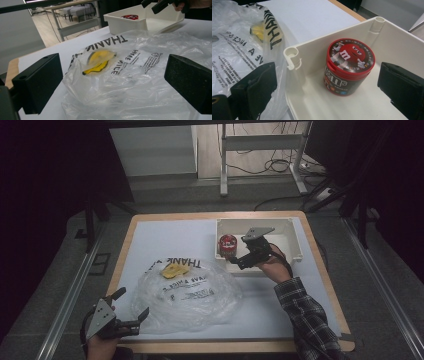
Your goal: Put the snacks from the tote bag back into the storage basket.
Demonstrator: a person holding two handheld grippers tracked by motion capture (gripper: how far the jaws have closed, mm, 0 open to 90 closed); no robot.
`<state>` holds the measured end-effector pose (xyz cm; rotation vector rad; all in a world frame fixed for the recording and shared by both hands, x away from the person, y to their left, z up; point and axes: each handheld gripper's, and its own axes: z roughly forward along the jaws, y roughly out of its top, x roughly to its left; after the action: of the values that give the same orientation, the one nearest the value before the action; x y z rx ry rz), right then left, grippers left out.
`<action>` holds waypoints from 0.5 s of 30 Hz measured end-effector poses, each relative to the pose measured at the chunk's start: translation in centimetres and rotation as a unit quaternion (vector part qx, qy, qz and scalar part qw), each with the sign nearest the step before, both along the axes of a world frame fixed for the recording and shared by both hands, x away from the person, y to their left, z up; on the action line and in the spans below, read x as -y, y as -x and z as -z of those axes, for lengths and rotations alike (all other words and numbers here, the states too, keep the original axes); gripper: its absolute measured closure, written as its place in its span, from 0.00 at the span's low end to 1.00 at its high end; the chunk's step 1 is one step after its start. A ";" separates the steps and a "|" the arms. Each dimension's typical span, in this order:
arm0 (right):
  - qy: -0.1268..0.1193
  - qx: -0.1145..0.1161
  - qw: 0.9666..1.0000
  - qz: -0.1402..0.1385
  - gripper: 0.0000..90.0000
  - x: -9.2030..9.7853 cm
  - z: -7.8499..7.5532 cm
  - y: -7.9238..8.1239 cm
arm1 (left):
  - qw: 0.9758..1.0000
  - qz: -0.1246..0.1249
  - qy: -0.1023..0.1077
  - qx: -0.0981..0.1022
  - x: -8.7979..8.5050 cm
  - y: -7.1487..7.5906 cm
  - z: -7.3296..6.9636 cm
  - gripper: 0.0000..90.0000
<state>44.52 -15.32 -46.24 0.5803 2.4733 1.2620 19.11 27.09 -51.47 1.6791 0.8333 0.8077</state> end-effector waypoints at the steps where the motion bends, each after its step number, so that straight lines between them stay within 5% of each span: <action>1: -0.001 0.000 1.000 0.001 0.03 0.0 0.0 0.1 | 1.000 0.000 0.000 0.000 0.0 0.0 0.0 0.02; 15: -0.005 0.000 1.000 0.001 0.03 0.4 0.2 0.6 | 1.000 0.001 0.001 0.001 0.0 0.0 0.0 0.02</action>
<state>43.89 -15.68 -46.44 0.5864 2.4672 1.2732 19.06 27.07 -51.45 1.6766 0.8307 0.8052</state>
